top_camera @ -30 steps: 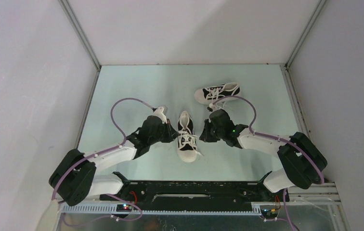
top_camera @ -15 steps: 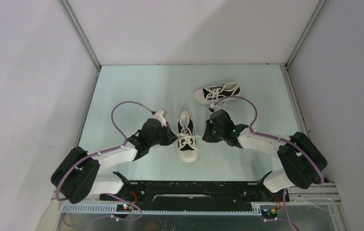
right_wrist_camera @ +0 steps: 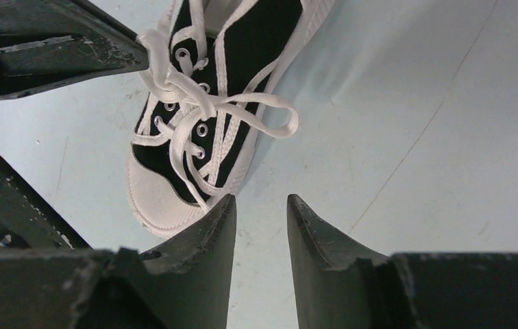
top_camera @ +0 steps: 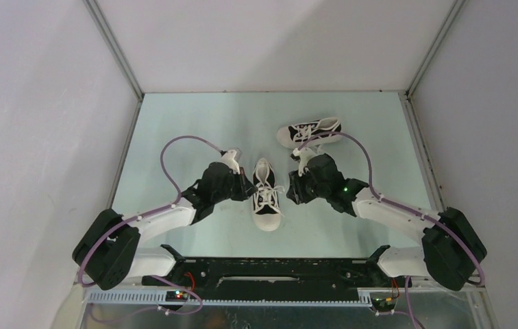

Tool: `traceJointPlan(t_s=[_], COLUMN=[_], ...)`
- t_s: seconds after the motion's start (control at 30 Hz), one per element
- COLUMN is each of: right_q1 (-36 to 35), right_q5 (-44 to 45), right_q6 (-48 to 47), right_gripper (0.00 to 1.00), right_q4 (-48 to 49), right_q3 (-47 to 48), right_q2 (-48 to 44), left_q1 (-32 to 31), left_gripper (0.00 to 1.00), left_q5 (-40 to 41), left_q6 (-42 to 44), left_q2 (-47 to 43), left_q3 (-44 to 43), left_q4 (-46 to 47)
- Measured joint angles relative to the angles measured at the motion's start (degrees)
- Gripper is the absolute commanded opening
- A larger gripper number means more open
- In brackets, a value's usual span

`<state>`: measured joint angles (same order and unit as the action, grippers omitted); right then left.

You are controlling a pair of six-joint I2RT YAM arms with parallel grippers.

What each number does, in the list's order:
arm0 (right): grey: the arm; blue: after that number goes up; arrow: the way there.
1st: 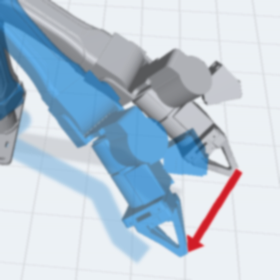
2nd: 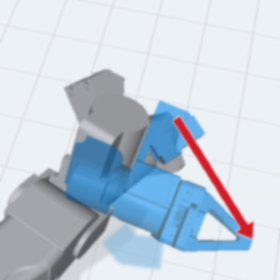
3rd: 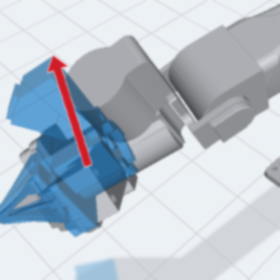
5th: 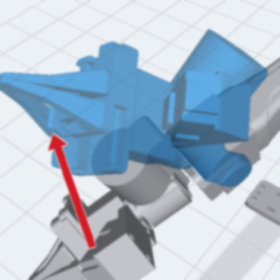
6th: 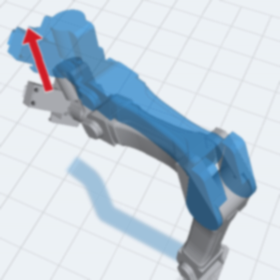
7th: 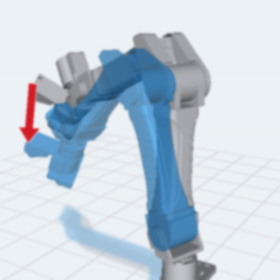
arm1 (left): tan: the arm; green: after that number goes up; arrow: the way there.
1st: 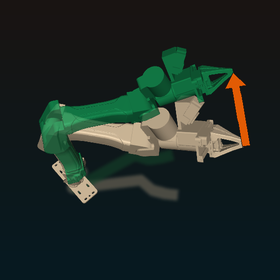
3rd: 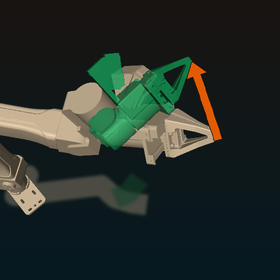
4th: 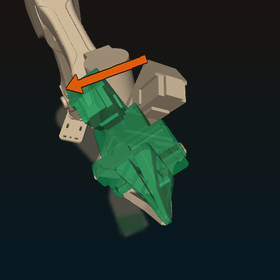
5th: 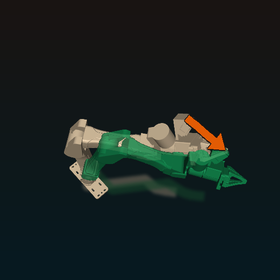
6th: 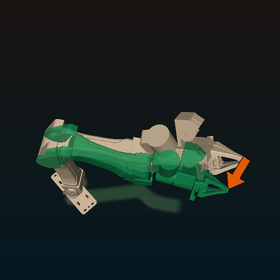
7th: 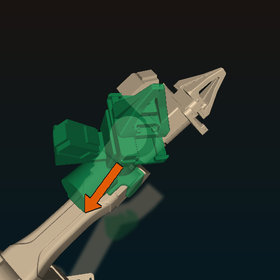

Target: Tie the shoes

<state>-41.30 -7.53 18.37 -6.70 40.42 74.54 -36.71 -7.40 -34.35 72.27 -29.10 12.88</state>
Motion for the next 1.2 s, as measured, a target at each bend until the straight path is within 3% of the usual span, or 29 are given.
traceJointPlan(t_s=[0.27, 0.63, 0.9, 1.2], right_q1=[0.0, 0.4, 1.3, 0.5], right_q5=[-1.5, -5.5, -8.2, -9.2], right_q6=[-13.8, -33.9, -45.0, -49.6], right_gripper=[0.44, 0.51, 0.47, 0.46], right_q4=[0.3, 5.9, 7.2, 7.3], right_q3=[0.0, 2.4, 6.4, 7.8], right_q2=[-2.5, 4.1, 10.8, 14.3], left_q1=[0.0, 0.1, 0.1, 0.1], left_gripper=[0.00, 0.00, 0.00, 0.00], left_q5=[-0.3, -0.5, -1.4, -2.3], left_q6=[1.0, 1.4, 1.4, 1.4], left_q2=[0.0, 0.0, 0.0, 0.0], left_q3=[-0.2, -0.2, -0.2, -0.2], left_q4=[-0.7, -1.4, -1.4, -1.4])
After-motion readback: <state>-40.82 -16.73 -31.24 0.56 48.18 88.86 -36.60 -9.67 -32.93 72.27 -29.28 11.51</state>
